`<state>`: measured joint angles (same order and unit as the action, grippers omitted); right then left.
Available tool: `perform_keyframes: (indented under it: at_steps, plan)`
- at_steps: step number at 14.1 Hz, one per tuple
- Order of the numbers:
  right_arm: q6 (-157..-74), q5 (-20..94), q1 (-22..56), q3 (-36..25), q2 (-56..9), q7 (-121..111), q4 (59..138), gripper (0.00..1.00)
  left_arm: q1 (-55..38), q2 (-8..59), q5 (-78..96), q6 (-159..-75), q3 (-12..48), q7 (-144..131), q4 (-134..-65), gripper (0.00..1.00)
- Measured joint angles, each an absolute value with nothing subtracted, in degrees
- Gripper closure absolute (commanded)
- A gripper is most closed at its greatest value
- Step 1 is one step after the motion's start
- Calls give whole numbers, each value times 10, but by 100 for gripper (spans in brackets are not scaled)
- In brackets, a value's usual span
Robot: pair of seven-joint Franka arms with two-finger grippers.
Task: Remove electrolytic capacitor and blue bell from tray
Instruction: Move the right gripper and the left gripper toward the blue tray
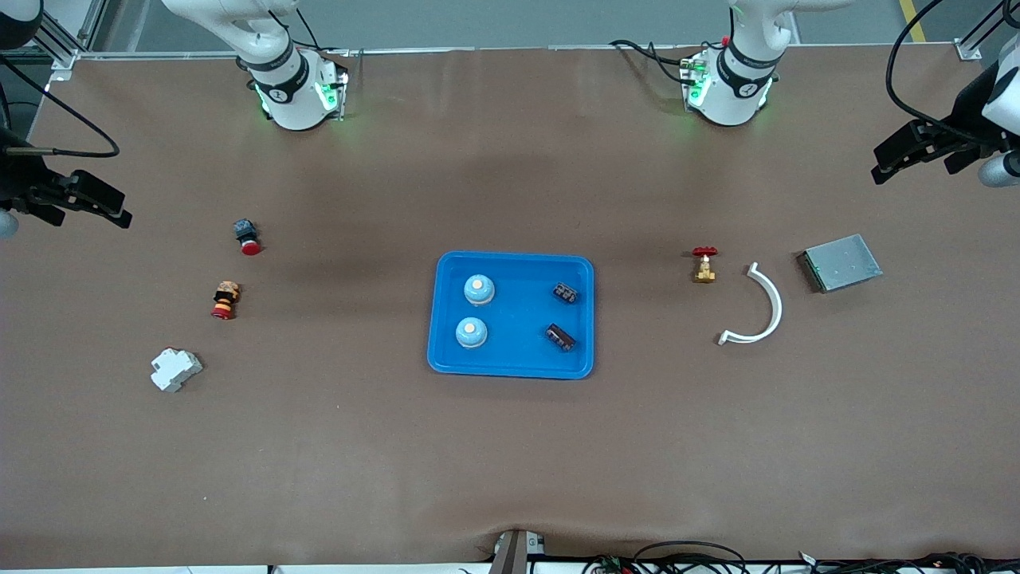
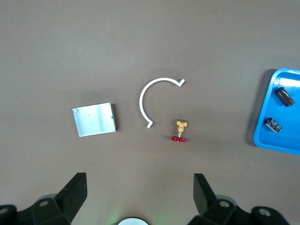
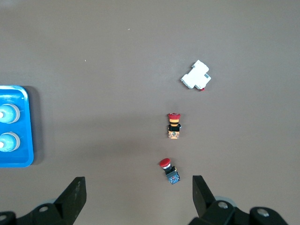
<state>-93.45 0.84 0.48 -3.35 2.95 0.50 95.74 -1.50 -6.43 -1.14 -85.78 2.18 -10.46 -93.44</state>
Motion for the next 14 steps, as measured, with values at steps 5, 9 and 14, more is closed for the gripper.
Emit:
perform_keyframes:
  at_steps: [5,9,14]
  plan:
    - [-934,8,-3,-34,30,-1,957,0,-15,-63,-11,-856,22,-105,-933,0]
    - [-932,8,-4,-33,30,-3,958,0,-16,-49,-11,-853,25,-105,-932,0]
    - [-931,10,33,-22,30,47,963,0,-30,13,-6,-874,78,-233,-937,0]
